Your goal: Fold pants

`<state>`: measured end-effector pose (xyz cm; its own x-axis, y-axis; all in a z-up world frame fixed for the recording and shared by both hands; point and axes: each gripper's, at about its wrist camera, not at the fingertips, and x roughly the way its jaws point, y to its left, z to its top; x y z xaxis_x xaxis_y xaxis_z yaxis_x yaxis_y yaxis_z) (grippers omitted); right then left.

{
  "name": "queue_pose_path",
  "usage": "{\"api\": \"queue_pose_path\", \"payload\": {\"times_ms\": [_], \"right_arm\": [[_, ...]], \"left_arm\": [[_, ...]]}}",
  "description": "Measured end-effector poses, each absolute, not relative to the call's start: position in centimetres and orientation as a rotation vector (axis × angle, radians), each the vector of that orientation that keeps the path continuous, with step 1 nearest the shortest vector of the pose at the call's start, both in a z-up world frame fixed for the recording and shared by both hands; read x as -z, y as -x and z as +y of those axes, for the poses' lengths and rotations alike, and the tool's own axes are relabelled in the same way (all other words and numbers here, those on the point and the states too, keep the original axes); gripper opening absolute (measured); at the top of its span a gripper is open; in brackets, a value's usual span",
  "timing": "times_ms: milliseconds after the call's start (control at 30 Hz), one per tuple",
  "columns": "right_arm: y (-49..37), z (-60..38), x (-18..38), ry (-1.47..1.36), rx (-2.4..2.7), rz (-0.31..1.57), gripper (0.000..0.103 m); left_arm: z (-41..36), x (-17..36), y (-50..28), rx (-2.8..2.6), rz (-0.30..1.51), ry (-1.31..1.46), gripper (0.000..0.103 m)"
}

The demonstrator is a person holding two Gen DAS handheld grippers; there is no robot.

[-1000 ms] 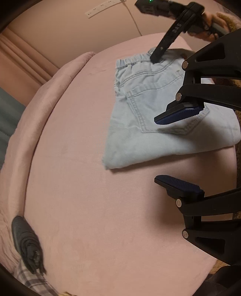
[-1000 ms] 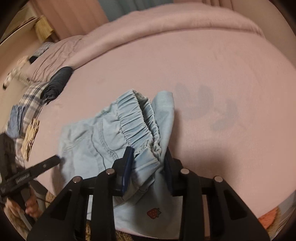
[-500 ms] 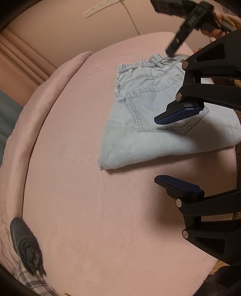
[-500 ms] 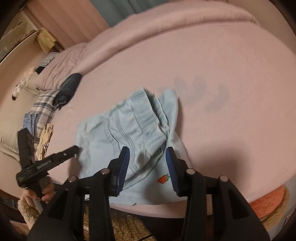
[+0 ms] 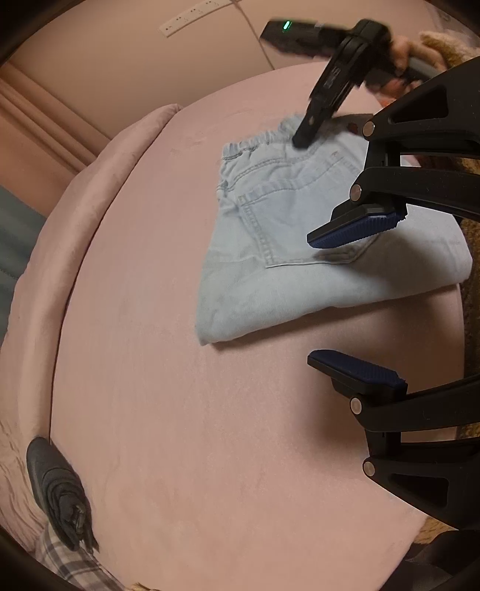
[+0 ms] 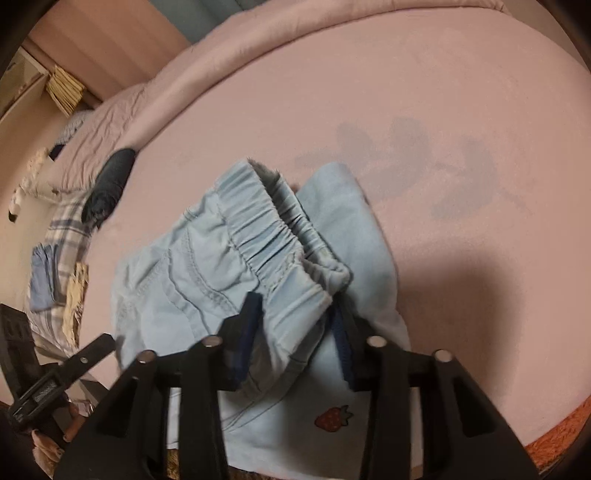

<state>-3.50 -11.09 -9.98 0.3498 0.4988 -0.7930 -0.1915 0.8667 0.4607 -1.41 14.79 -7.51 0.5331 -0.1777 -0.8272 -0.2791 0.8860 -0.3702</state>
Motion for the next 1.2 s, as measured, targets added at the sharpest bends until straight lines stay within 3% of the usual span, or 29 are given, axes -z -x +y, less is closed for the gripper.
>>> {"api": "queue_pose_path", "payload": {"times_ms": [100,200,400,633,733,833,1033,1100,1200], "right_arm": [[5.9,-11.9,5.9,-0.325,-0.494,1.018,0.02],[8.7,-13.3,3.4,-0.24,-0.422,0.923,0.02],[9.4,-15.8,8.2,-0.234,-0.312,1.078,0.02],[8.9,-14.9,8.3,-0.211,-0.296,1.088,0.024],[9.0,-15.3,8.4,-0.201,-0.29,1.09,0.026],[8.9,-15.4,8.2,-0.198,-0.284,1.107,0.034],[9.1,-15.4,4.6,-0.135,-0.27,1.022,0.038],[9.1,-15.2,3.9,-0.115,-0.269,0.988,0.04],[8.4,-14.8,4.4,-0.096,-0.254,1.008,0.04]], "left_arm": [[14.8,6.9,0.9,-0.073,0.997,0.49,0.057],[14.9,6.6,-0.4,-0.091,0.981,0.463,0.057],[13.7,7.5,-4.0,-0.075,1.015,0.425,0.057],[12.5,10.0,-7.2,-0.12,1.073,0.338,0.057],[13.0,11.5,-7.8,-0.125,1.1,0.346,0.074],[13.5,10.8,-6.5,-0.129,1.099,0.392,0.075],[11.6,8.5,-0.7,0.037,1.022,0.487,0.072],[9.7,9.8,0.3,0.106,1.069,0.492,0.06],[8.6,12.0,1.2,0.031,1.095,0.449,0.053]]}}
